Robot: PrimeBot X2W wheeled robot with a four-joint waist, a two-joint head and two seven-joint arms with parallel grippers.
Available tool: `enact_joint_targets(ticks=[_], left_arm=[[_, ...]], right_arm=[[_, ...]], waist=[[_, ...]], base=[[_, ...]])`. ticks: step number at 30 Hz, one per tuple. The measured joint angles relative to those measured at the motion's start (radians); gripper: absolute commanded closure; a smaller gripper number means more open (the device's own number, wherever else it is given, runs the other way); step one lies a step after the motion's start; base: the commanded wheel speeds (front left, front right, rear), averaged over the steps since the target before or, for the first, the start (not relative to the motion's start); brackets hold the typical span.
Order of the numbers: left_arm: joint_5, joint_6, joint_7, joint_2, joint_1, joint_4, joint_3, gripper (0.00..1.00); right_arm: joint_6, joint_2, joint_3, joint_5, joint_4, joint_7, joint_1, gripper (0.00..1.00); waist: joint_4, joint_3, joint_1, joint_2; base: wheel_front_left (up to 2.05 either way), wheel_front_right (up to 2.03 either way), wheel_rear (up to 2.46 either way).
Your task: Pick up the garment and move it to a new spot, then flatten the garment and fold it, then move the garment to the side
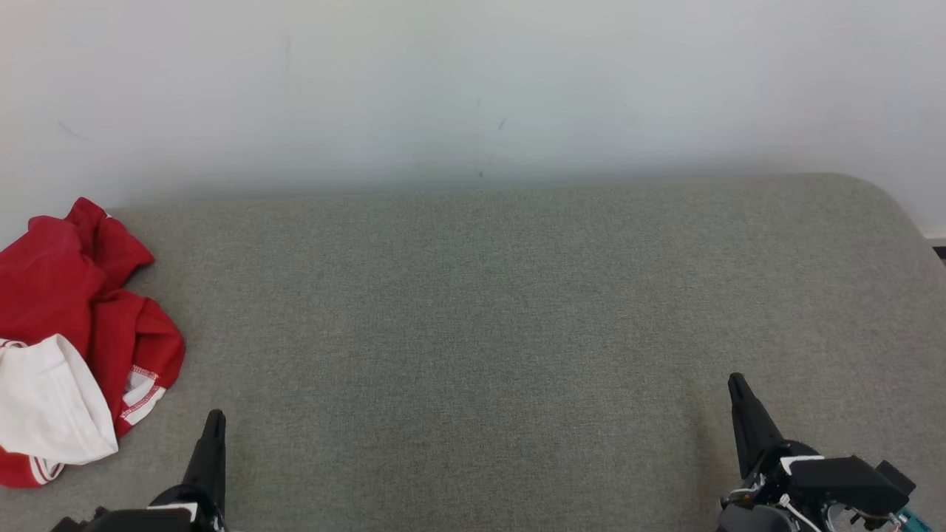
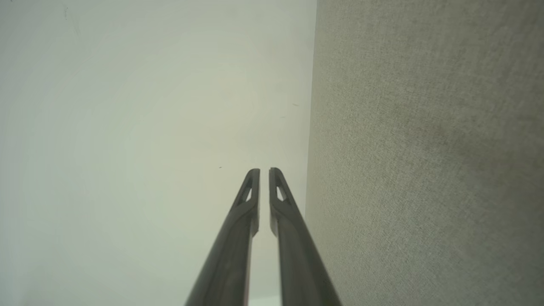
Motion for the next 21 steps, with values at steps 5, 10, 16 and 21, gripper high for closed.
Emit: enact_joint_targets(ticks=[5, 10, 16, 21], left_arm=[[0.000, 0.000, -0.001, -0.005, 0.032, 0.031, -0.004, 0.00], [0.002, 0.000, -0.025, -0.007, 0.041, 0.018, -0.012, 0.00], [0.055, 0.000, -0.053, -0.006, 0.044, 0.001, -0.014, 0.00], [0.119, 0.000, -0.077, -0.006, 0.051, -0.016, -0.006, 0.00]], right_arm=[[0.000, 0.003, 0.001, 0.000, 0.034, -0.001, 0.031, 0.00], [0.000, 0.003, 0.020, -0.003, 0.021, -0.024, 0.041, 0.00], [0.000, 0.002, 0.040, -0.061, -0.002, -0.054, 0.042, 0.00], [0.000, 0.002, 0.054, -0.132, -0.022, -0.077, 0.049, 0.00]], waist=[[0.000, 0.000, 0.0000, 0.0000], [0.000, 0.001, 0.0000, 0.0000], [0.000, 0.002, 0.0000, 0.0000], [0.000, 0.003, 0.0000, 0.0000]], base=[[0.00, 0.00, 0.00], [0.00, 0.00, 0.00], [0.00, 0.00, 0.00], [0.00, 0.00, 0.00]])
